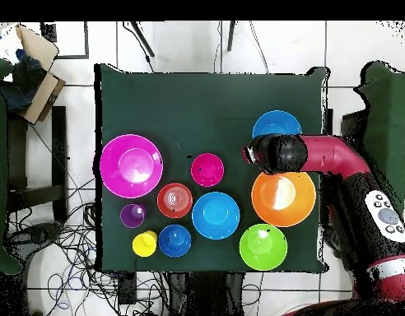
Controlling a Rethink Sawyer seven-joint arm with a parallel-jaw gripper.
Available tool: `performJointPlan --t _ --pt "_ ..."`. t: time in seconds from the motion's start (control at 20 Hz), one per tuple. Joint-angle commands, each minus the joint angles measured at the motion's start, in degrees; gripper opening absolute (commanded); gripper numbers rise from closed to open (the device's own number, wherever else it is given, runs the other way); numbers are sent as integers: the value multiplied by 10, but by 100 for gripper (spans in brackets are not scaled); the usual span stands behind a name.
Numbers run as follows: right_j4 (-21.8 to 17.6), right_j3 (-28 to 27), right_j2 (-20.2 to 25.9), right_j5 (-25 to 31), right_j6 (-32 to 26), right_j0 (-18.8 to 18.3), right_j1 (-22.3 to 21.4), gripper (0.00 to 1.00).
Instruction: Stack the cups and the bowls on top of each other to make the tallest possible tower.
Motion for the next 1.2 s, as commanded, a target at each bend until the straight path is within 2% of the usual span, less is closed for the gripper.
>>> performJointPlan --t 0.05,0.6,1.2 --pt "-24 15 -32 -35 18 16 22 100" --pt "-28 -15 -24 -42 -14 4 47 100" --pt "-36 -12 -26 -75 -10 -7 63 100"
